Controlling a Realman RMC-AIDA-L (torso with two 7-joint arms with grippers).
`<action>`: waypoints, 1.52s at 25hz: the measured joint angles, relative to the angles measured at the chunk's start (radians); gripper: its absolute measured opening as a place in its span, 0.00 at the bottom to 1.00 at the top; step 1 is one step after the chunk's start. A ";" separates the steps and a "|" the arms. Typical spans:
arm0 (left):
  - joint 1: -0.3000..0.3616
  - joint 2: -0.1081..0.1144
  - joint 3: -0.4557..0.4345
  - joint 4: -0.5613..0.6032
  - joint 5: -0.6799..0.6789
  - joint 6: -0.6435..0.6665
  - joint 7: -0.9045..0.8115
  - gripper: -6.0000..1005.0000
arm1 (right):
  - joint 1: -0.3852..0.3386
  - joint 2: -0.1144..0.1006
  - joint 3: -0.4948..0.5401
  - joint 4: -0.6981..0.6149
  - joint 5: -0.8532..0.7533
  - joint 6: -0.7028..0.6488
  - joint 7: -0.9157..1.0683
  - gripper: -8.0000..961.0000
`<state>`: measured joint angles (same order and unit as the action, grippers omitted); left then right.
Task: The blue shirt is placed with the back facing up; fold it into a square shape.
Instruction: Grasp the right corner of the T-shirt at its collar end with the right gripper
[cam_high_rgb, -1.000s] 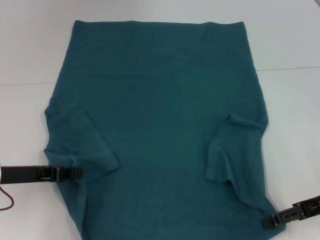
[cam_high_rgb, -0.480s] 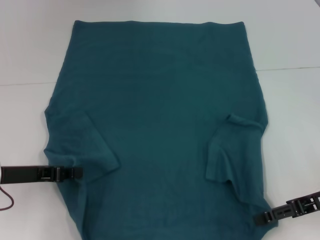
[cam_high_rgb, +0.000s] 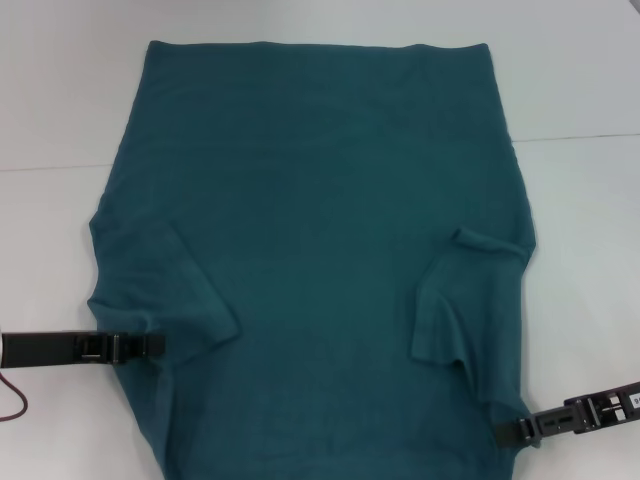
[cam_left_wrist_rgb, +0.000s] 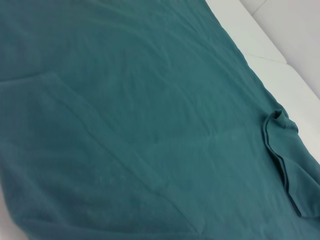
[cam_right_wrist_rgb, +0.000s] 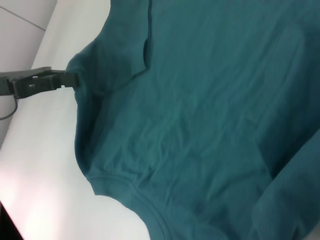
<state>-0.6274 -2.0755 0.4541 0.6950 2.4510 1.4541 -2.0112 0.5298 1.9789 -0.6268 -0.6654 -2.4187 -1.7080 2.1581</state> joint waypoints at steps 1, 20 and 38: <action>0.000 -0.001 0.000 0.000 0.000 0.000 0.000 0.02 | -0.002 -0.004 0.009 0.013 0.001 -0.008 -0.004 0.92; -0.002 -0.005 0.003 -0.002 0.000 -0.009 0.000 0.02 | -0.034 0.001 0.064 0.060 0.001 0.003 -0.014 0.92; -0.002 -0.001 0.002 -0.011 0.000 -0.009 0.009 0.02 | -0.065 -0.008 0.183 0.096 0.005 -0.017 -0.065 0.92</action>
<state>-0.6293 -2.0769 0.4561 0.6840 2.4510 1.4450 -2.0020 0.4650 1.9712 -0.4440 -0.5692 -2.4139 -1.7247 2.0929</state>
